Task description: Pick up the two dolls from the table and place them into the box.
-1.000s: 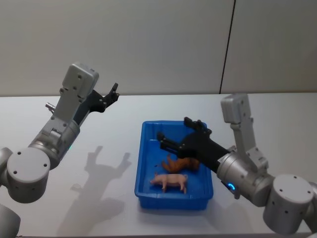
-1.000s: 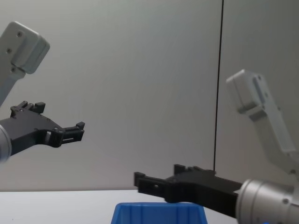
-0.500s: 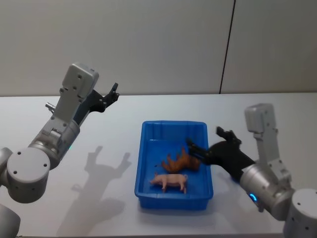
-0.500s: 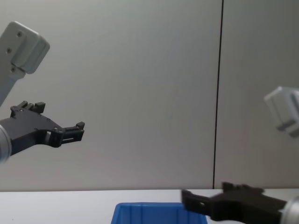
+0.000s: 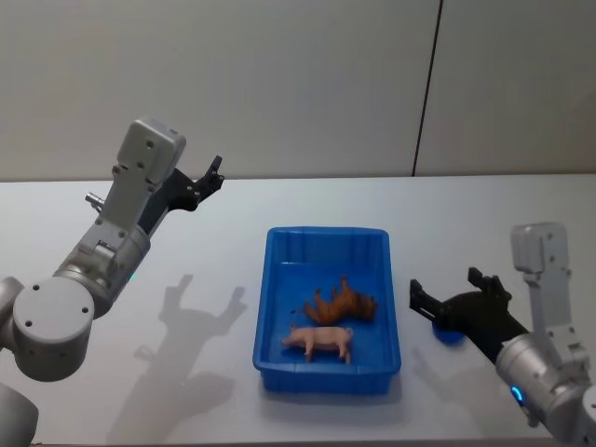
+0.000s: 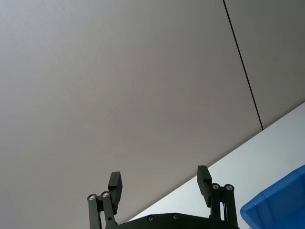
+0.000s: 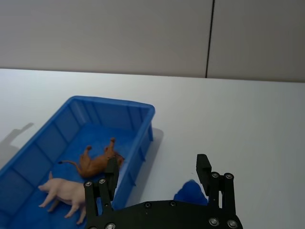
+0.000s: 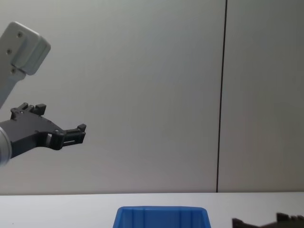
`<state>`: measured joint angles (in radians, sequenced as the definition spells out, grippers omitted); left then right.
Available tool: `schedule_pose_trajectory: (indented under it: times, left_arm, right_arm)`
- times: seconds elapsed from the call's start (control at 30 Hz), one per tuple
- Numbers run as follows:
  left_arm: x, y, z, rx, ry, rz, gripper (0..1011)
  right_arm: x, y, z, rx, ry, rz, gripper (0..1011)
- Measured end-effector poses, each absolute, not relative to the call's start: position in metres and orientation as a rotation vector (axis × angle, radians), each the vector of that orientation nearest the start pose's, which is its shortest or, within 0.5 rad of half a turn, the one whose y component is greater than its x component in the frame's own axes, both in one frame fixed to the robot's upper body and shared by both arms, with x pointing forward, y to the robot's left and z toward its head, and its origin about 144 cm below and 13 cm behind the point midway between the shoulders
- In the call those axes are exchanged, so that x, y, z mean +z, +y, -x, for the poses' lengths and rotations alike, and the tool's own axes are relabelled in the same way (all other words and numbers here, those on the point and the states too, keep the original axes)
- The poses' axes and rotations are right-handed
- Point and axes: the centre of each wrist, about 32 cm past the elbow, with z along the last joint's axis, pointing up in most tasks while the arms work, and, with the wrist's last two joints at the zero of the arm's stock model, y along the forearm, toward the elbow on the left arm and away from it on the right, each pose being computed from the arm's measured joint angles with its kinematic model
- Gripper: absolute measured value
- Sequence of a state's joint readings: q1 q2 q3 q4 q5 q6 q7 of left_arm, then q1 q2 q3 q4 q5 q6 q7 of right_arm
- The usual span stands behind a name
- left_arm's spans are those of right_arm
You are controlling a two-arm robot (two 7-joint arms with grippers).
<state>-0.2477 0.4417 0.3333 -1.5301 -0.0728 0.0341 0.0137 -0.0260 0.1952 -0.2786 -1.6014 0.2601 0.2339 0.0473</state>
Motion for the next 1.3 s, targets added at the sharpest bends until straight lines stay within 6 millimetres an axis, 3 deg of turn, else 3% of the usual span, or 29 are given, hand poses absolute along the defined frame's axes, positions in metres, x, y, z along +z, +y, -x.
schedule_pose_trajectory:
  times: [0.5,1.1,1.3]
  left_arm:
    - [1.199,0.264,-0.512,1.302,-0.379,-0.246,1001]
    - [1.199,0.264,-0.512,1.302,-0.379,-0.246,1001]
    - [1.199,0.264,-0.512,1.302,-0.379,-0.246,1001]
  right_arm:
    - [1.110,-0.206,-0.441,-1.269,0.322,0.209,1001]
    - [1.086,-0.206,-0.463,-1.277,0.352,0.228,1001]
    - [1.080,-0.205,-0.472,-1.283,0.359,0.236,902]
